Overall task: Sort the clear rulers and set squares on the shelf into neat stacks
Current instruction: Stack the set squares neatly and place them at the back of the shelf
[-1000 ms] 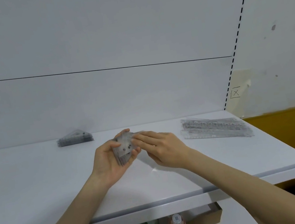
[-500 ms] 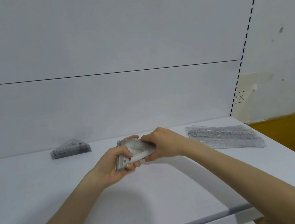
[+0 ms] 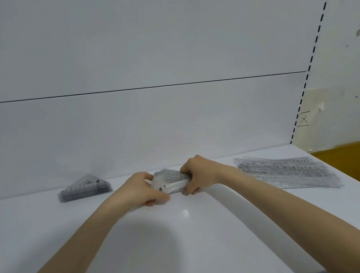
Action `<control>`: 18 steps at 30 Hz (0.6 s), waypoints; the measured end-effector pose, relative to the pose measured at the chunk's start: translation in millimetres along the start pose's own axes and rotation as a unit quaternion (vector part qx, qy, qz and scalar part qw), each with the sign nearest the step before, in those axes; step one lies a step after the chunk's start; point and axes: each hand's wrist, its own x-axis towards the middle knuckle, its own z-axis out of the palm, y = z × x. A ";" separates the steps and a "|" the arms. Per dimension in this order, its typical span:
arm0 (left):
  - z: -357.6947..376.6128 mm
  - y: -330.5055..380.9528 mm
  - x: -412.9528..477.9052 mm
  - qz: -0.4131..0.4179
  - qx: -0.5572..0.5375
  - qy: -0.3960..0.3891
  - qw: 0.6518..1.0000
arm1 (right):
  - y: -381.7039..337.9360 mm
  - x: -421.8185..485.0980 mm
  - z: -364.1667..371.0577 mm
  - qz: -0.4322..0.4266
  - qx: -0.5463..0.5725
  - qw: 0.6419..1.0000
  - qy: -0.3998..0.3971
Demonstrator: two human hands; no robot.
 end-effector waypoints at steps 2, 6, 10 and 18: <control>0.9 -0.7 5.3 -0.004 0.146 0.032 0.989 | -3.8 9.8 -0.8 0.001 -0.014 1.000 -0.008; 5.3 3.7 18.7 0.006 0.196 0.092 0.976 | -6.9 24.9 -1.2 0.003 -0.086 0.996 -0.002; 0.4 2.5 25.9 0.007 0.192 0.093 0.977 | -1.1 29.5 -2.4 0.004 -0.080 0.997 0.004; -7.9 -3.7 25.9 0.028 0.184 0.071 0.980 | 8.5 25.3 -0.4 -0.007 -0.026 1.000 -0.006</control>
